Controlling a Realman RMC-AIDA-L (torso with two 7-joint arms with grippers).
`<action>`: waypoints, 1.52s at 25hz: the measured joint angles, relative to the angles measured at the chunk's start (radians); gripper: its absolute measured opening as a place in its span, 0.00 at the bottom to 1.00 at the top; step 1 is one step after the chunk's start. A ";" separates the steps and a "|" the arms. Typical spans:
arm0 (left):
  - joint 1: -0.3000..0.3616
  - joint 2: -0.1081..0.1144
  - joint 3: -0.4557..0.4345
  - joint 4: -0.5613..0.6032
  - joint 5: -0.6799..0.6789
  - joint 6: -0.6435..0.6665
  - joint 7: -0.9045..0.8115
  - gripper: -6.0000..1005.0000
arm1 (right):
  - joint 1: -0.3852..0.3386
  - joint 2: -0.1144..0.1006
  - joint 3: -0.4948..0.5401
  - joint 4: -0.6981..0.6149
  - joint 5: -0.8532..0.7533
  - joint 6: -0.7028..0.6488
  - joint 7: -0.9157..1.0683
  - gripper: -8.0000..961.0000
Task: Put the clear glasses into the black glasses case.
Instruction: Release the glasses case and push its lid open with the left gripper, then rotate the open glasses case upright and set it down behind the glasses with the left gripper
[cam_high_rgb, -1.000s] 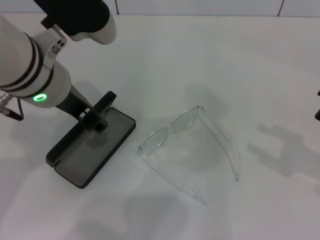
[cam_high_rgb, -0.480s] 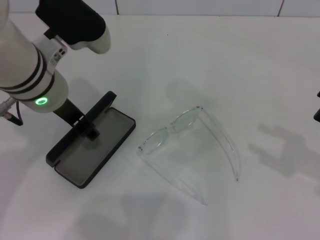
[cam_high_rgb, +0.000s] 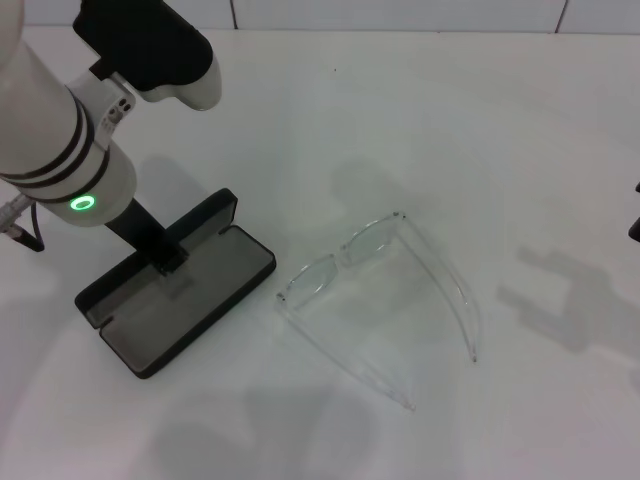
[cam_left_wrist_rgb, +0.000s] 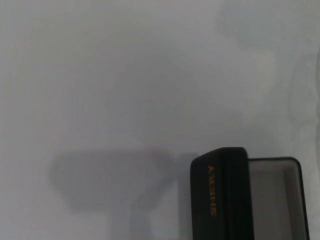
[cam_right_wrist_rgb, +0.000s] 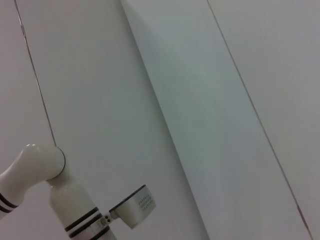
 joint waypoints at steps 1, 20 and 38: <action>0.000 0.000 0.000 0.000 0.000 -0.001 0.000 0.42 | -0.001 0.000 0.000 0.000 0.001 0.000 0.000 0.66; -0.038 -0.001 0.064 0.141 -0.003 -0.180 0.194 0.23 | -0.034 0.000 0.009 0.000 -0.002 -0.091 -0.047 0.66; -0.113 -0.011 0.316 -0.147 -0.003 -0.669 0.426 0.27 | -0.071 -0.002 0.011 0.012 -0.105 -0.288 -0.112 0.65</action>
